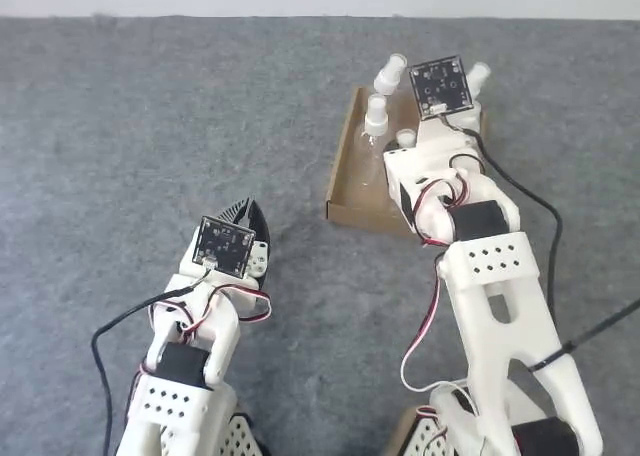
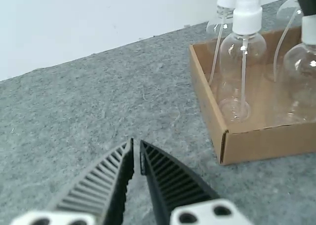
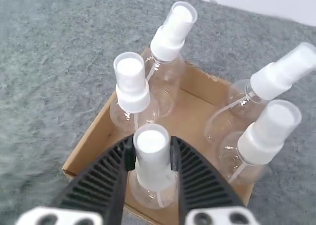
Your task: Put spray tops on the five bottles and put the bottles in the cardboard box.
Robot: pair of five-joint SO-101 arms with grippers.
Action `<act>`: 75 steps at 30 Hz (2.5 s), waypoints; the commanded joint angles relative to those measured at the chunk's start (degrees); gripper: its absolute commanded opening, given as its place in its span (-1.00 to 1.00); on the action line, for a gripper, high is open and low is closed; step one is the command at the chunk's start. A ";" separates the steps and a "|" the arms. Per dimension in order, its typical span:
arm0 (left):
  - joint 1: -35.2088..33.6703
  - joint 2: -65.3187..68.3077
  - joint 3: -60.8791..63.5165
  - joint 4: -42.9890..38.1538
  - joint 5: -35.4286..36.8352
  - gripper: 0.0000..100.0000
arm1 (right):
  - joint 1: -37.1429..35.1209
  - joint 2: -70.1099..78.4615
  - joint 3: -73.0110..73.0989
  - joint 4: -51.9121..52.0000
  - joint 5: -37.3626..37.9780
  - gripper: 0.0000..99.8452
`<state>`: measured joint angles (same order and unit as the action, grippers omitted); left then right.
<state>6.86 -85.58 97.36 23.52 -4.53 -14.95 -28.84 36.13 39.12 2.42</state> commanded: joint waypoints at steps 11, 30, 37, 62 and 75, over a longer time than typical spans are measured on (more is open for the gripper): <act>0.00 -0.97 -0.48 -0.79 -0.44 -0.98 | 0.57 -0.57 -1.32 -1.19 -7.12 -0.91; 0.00 -0.88 -0.48 -0.79 -0.44 -0.98 | 0.57 -0.75 3.96 -6.81 -8.26 -0.90; 0.00 -0.88 -0.48 -0.79 -0.44 -0.98 | 0.57 -0.84 3.87 -6.37 -8.18 -0.89; 0.09 -0.79 -0.48 -0.79 -0.44 -0.98 | 0.31 -0.84 3.52 -6.20 -8.09 -0.64; 0.18 -0.70 -0.48 -0.79 -0.44 -0.98 | 0.22 -4.00 2.64 -6.20 -7.91 -0.62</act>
<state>6.86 -85.58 97.36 23.52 -4.53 -14.95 -28.84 40.44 33.05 -5.14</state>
